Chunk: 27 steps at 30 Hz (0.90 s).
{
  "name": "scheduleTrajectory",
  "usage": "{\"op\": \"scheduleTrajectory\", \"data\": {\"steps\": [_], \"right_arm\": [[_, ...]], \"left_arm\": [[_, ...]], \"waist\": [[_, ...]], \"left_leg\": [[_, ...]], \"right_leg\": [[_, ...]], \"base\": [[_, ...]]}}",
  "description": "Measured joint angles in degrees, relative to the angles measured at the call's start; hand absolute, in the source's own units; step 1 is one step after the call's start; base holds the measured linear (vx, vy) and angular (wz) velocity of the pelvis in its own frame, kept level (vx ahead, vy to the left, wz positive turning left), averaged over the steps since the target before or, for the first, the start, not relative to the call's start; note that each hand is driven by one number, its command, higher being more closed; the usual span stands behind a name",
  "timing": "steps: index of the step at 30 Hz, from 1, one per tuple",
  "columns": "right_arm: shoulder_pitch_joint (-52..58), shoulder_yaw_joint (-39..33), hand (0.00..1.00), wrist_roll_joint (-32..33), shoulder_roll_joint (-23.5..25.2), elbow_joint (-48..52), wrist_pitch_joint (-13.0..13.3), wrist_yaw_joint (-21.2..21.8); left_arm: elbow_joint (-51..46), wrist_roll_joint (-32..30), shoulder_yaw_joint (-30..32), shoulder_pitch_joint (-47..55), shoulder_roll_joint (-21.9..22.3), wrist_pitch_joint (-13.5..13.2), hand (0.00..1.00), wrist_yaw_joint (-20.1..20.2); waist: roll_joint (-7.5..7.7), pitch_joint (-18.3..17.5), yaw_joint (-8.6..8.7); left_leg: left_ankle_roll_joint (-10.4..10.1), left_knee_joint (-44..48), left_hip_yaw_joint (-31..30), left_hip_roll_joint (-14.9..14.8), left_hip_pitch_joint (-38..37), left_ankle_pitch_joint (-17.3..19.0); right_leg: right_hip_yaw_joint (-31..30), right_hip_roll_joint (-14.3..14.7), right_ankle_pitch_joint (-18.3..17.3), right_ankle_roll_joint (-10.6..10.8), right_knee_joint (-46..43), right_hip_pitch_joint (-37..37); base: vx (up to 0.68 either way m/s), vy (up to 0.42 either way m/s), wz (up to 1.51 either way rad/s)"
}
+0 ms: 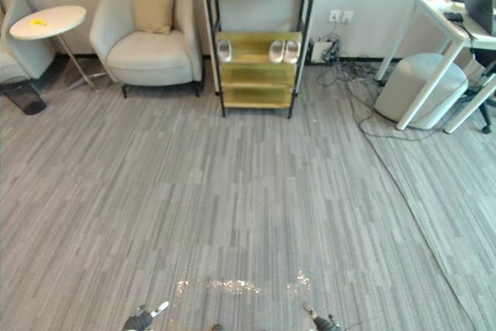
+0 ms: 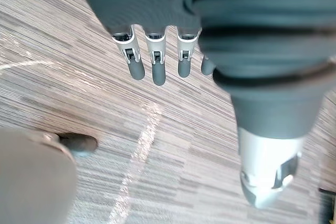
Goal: Organize the slippers on the shoe rack
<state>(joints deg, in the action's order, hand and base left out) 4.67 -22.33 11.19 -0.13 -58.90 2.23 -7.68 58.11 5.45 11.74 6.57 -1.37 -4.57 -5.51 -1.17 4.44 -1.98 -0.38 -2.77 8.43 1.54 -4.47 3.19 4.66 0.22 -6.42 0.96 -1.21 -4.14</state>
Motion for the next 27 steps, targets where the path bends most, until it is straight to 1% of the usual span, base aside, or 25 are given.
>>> {"op": "scheduleTrajectory", "data": {"steps": [5, 10, 13, 18, 27], "right_arm": [[-1.43, -0.15, 0.00, -0.26, 0.07, -0.79, -0.07, 0.47], [-2.54, -0.10, 0.00, -2.78, -0.17, -1.14, -0.56, 0.83], [-2.58, 0.02, 0.00, -4.51, -0.22, -1.14, -0.62, 0.94], [-3.28, 0.26, 0.00, -4.56, -0.74, -2.24, -0.64, 1.56], [-4.11, 1.05, 0.00, -4.54, -1.16, -3.03, -0.62, 1.55]], "left_arm": [[0.70, -2.06, -2.75, -1.53, -0.07, -0.05, 0.00, 0.81], [1.08, -3.35, -4.55, -2.55, -0.41, -0.05, 0.00, 0.92], [1.09, -4.34, -5.02, -2.62, -0.49, -0.05, 0.00, 0.98], [1.29, -5.54, -6.32, -3.11, -0.85, -0.04, 0.00, 0.94], [2.12, -5.91, -6.48, -3.70, -1.08, 0.01, 0.00, 0.70]], "waist": [[0.39, 1.32, -0.04], [0.22, 2.43, -0.04], [0.22, 2.44, -0.06], [-0.08, 2.64, -0.06], [-0.39, 2.95, -0.06]], "left_leg": [[-0.19, -0.19, 0.04, 0.20, -0.77, 0.13], [-0.18, -0.37, -0.04, 0.38, -0.73, 0.12], [-0.14, -0.60, -0.08, 0.44, -0.69, 0.09], [-0.11, -0.82, -0.19, 0.46, -0.71, 0.07], [-0.10, -0.94, -0.57, 0.48, -0.91, 0.07]], "right_leg": [[-0.13, -0.07, 0.51, 0.19, 1.55, -1.39], [-0.15, -0.16, 0.53, 0.14, 1.69, -1.32], [-0.13, -0.14, 0.76, -0.12, 2.48, -1.50], [-0.04, -0.07, 0.78, -0.14, 2.88, -1.64], [0.22, -0.05, 0.78, -0.15, 3.28, -2.15]], "base": [[0.02, 0.002, -0.01], [0.00, 0.000, 0.00], [0.00, 0.000, 0.00], [0.00, 0.000, 0.00], [0.01, -0.009, 0.01]]}}
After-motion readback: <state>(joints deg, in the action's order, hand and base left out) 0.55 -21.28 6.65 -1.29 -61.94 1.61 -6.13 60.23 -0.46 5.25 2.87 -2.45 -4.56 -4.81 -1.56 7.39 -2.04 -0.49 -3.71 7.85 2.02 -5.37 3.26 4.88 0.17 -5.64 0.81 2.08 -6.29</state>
